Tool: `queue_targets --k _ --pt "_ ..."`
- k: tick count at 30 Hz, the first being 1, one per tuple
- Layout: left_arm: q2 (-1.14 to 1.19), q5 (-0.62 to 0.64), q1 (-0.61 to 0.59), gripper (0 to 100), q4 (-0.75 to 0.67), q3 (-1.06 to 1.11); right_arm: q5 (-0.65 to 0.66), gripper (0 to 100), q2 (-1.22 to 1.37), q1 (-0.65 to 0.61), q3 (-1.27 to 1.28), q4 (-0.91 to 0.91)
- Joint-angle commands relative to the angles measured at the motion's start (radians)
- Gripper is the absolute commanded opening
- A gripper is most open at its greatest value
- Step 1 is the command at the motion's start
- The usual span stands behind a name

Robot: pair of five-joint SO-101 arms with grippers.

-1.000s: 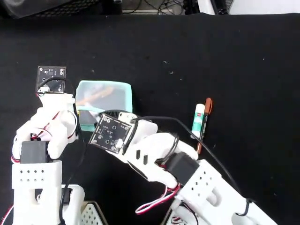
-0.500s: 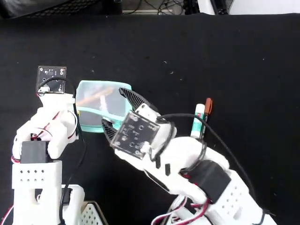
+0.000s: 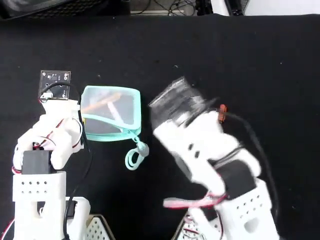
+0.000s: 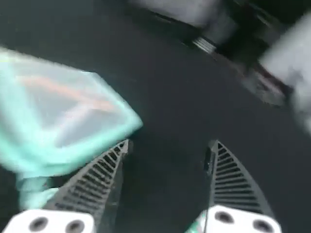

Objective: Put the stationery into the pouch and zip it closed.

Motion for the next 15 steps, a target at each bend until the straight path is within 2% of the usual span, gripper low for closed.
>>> queue_targets --k 1,4,8,13,15 --pt "-0.002 0.006 -0.004 3 -0.023 -0.005 -0.074 23.7 0.130 0.290 0.010 0.041" --pt "-0.002 0.006 -0.004 3 -0.023 -0.005 -0.077 23.7 0.334 0.358 0.016 0.055" --pt "-0.002 0.006 -0.004 3 -0.018 -0.005 -0.083 23.3 0.634 0.365 -0.027 0.011" --pt "-0.002 0.006 -0.004 3 -0.018 -0.005 -0.084 14.9 0.951 0.381 -0.166 -0.081" --pt "-0.002 0.006 -0.007 3 -0.018 -0.005 -0.084 15.2 1.052 0.399 -0.243 -0.066"
